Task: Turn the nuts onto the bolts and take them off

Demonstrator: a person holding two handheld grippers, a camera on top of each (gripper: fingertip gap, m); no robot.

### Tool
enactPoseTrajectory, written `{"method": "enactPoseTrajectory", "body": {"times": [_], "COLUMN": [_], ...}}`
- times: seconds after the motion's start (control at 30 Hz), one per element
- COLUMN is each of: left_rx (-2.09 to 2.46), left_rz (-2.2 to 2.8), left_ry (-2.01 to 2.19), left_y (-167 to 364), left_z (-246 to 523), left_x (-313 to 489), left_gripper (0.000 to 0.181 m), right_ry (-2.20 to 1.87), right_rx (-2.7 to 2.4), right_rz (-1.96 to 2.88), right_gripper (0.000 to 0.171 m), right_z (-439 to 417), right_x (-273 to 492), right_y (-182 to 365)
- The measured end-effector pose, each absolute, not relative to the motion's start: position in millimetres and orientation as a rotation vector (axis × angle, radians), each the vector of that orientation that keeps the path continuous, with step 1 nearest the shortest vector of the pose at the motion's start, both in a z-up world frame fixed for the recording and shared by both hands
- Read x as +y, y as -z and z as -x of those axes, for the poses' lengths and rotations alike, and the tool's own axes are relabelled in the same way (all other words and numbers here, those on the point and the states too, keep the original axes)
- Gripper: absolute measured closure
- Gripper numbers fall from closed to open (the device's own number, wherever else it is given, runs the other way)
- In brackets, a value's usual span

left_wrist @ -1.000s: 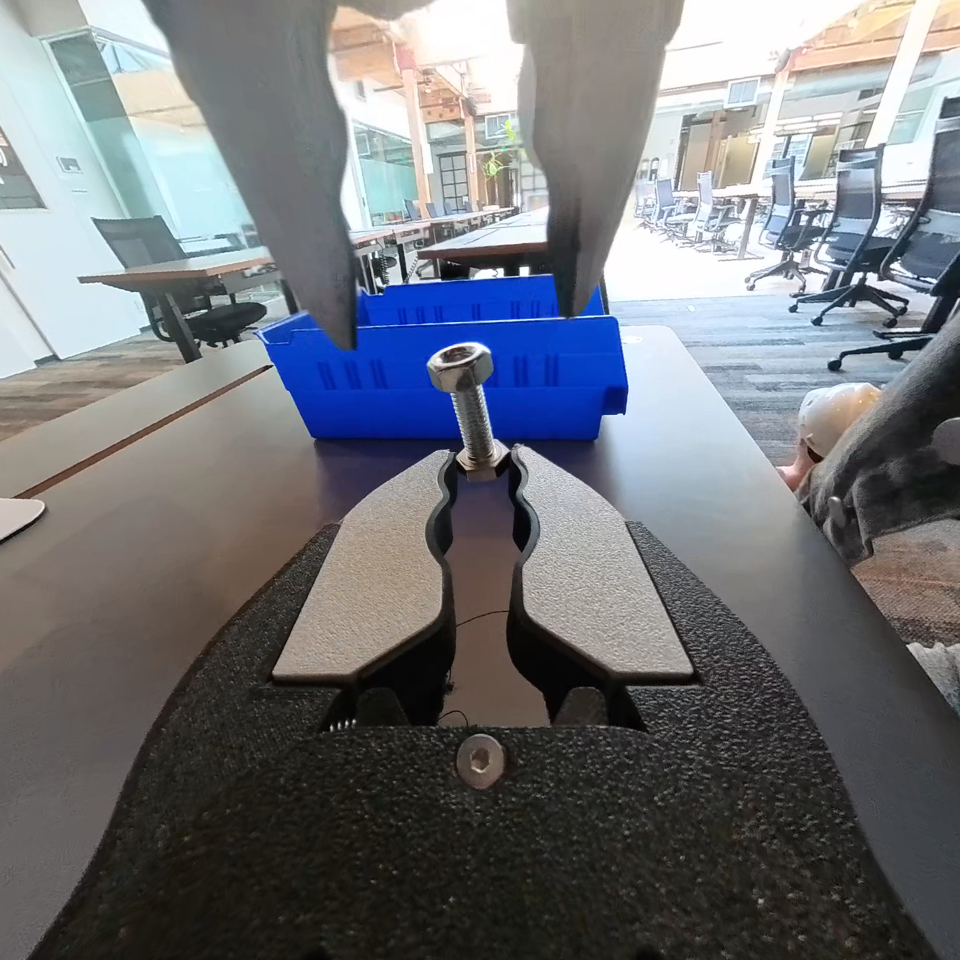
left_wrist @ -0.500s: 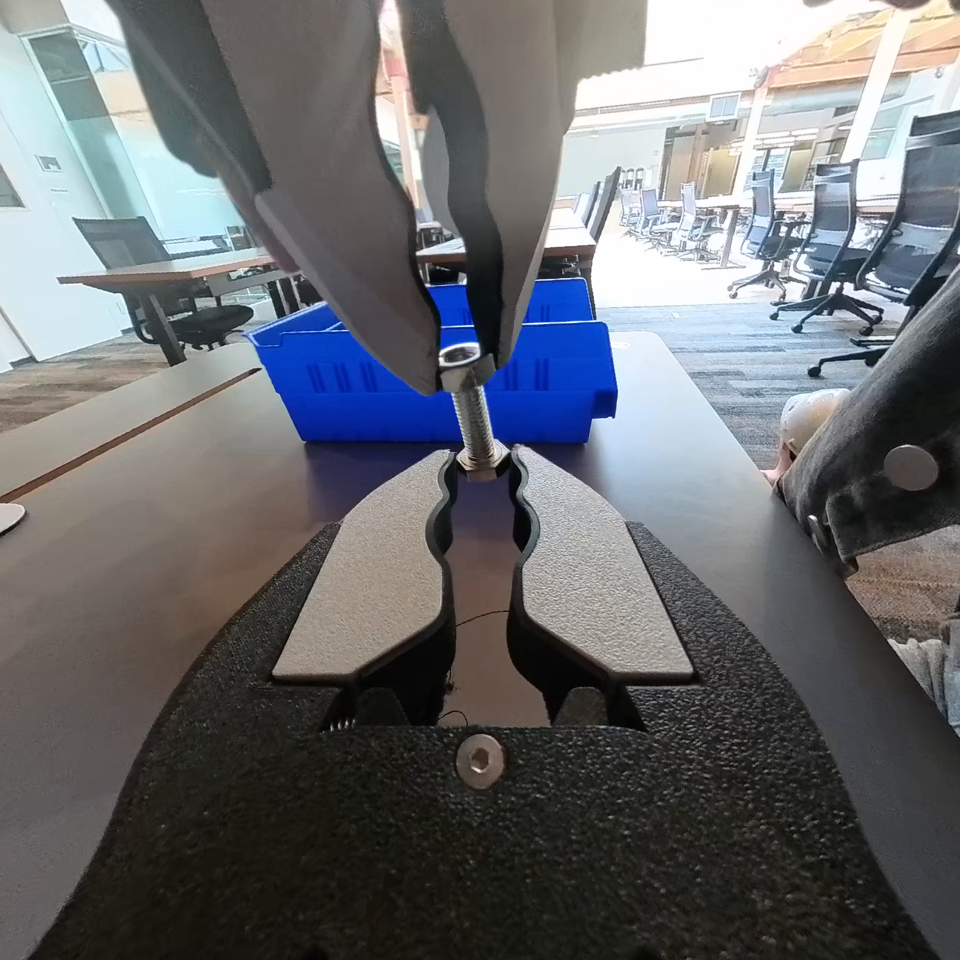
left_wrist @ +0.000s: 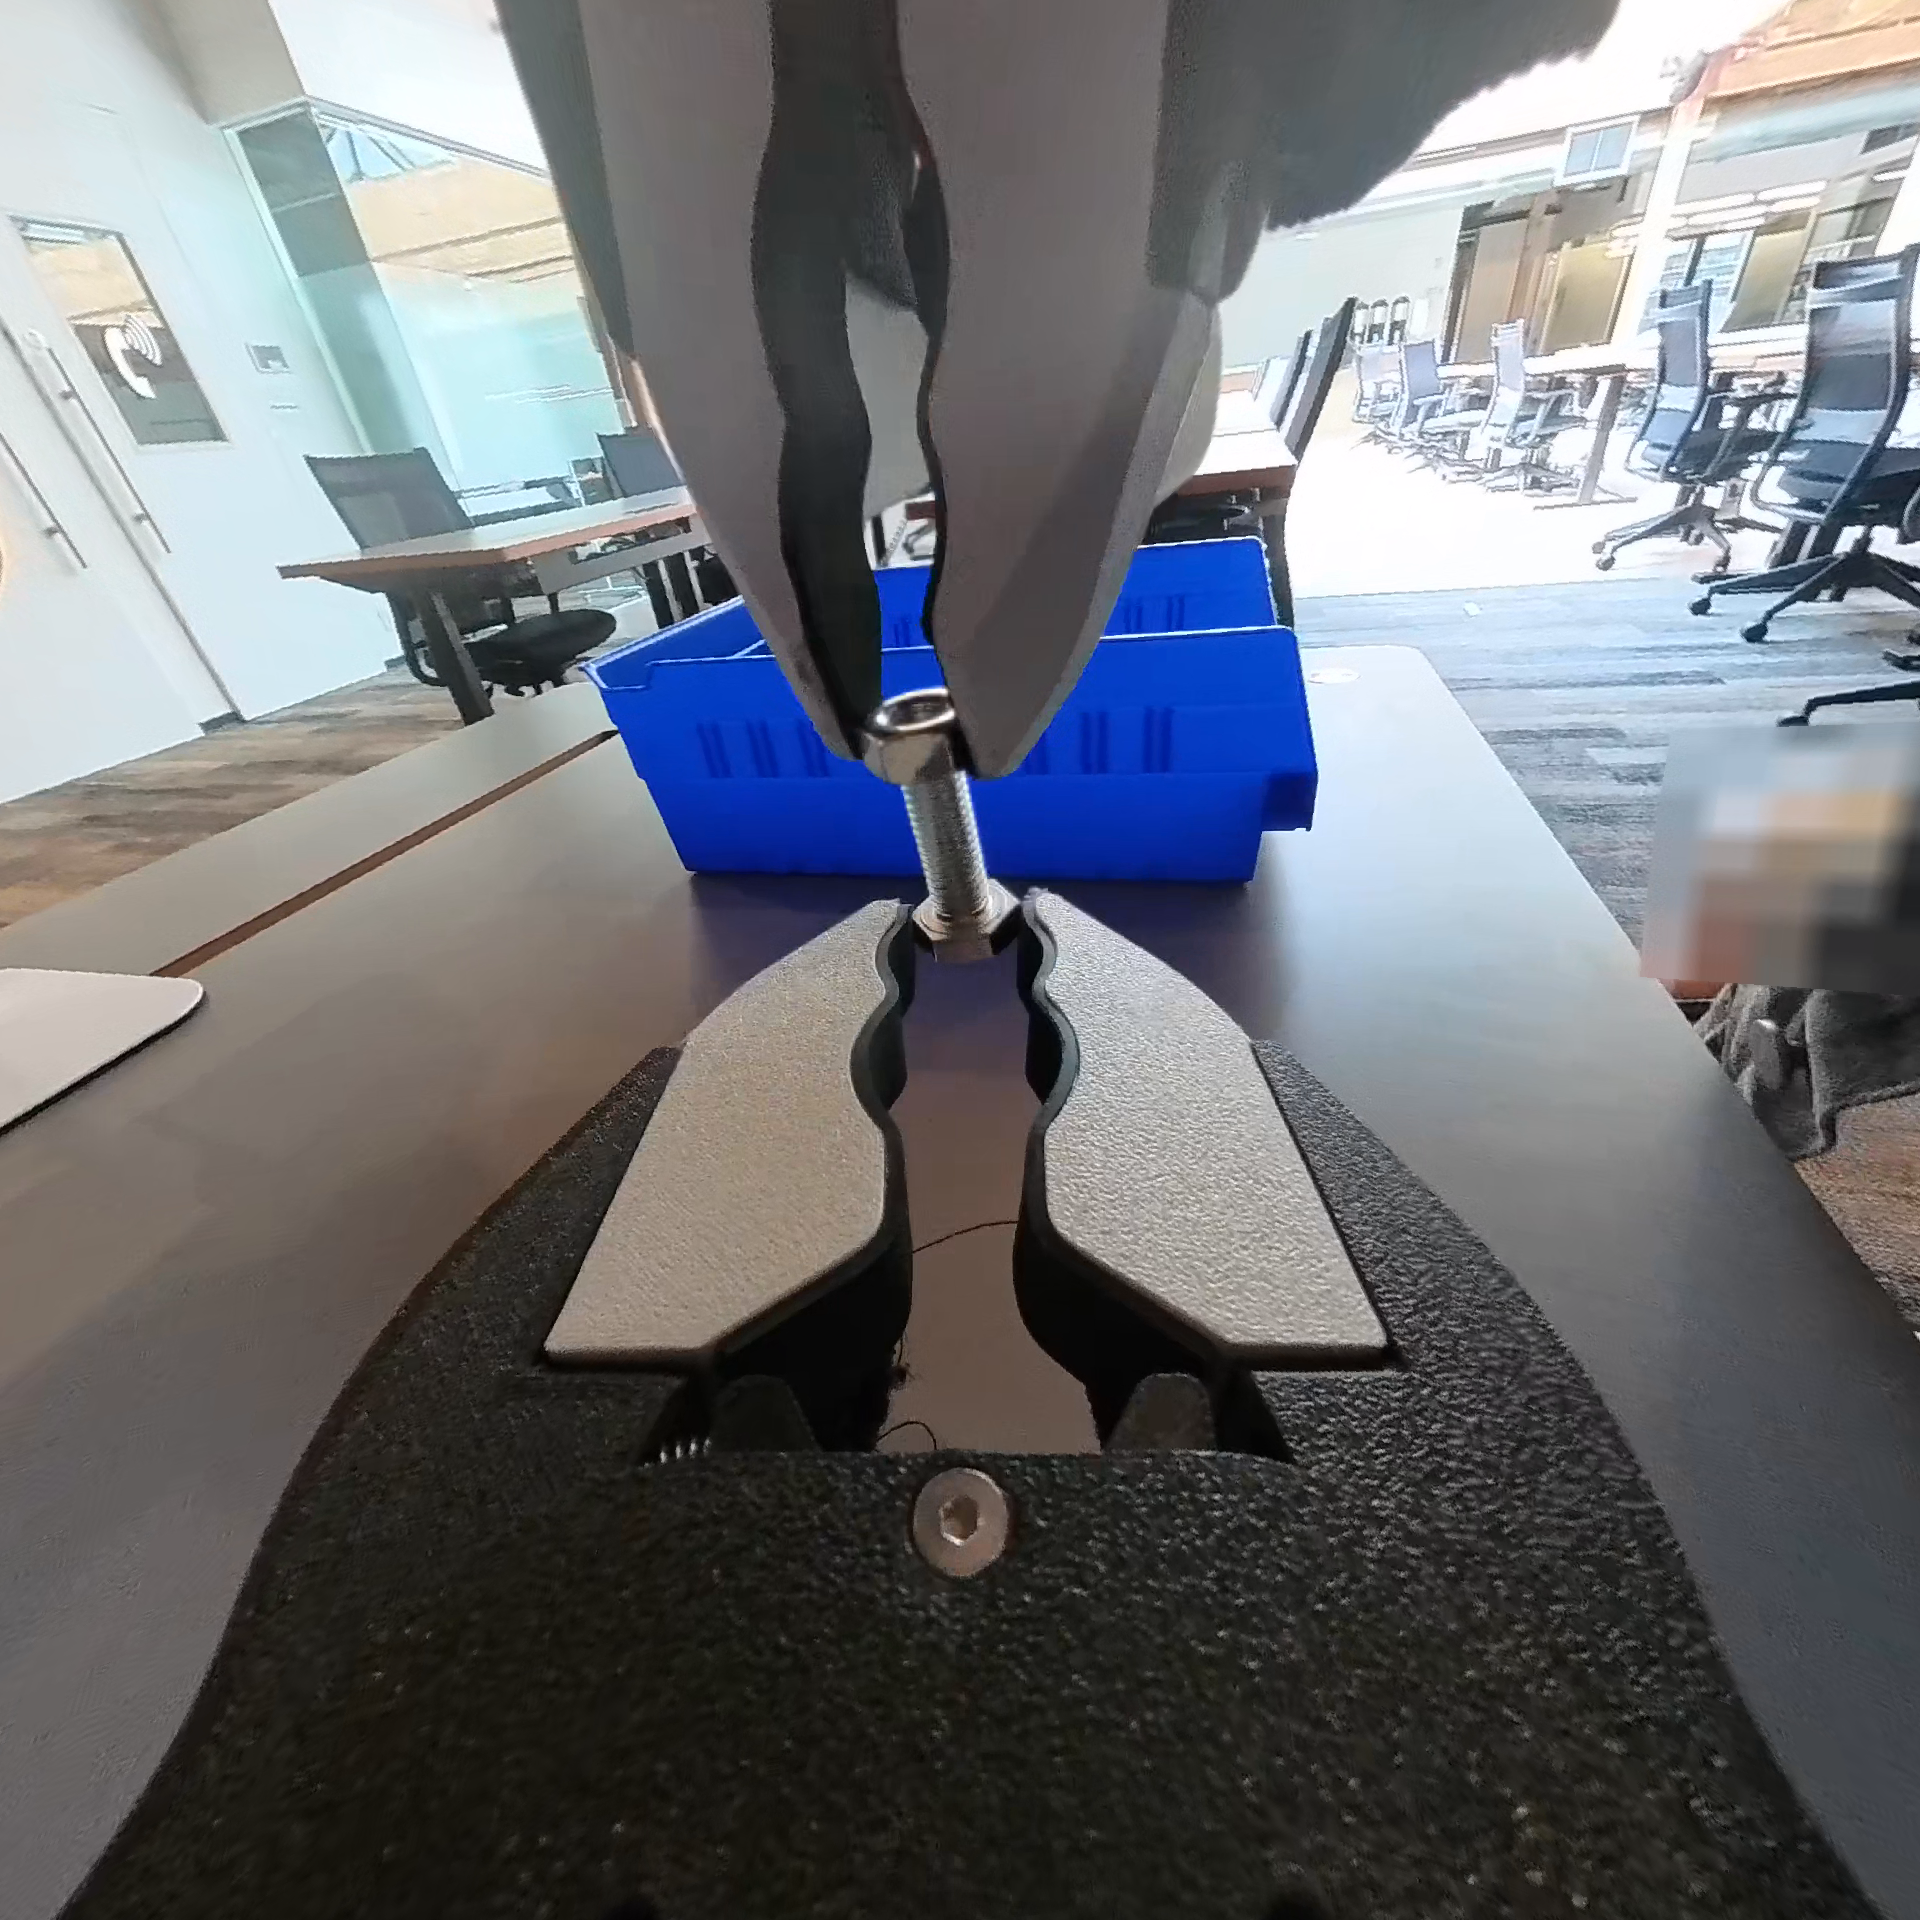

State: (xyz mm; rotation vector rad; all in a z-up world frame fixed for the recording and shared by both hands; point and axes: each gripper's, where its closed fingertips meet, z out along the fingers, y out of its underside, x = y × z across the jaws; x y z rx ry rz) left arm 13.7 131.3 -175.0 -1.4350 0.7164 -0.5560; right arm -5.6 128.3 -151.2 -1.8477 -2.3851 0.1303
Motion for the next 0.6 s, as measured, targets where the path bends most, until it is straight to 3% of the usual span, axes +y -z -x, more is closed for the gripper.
{"method": "enactPoseTrajectory", "body": {"times": [0.17,0.33,0.6], "left_rx": [0.751,0.752,0.76], "left_rz": [1.423,1.417,1.411], "left_ry": [0.592,0.624,0.647], "left_y": [175,174,174], "left_z": [-18,-19,-19], "left_x": [127,125,123], "left_gripper": [0.163,0.163,0.163], "right_ry": [-0.037,-0.154,-0.195], "right_rx": [-2.704,-3.059,-3.174], "right_rz": [1.326,0.733,0.518], "right_gripper": [0.115,0.133,0.143], "right_z": [7,-2,4], "right_x": [133,115,118], "right_y": [142,138,146]}}
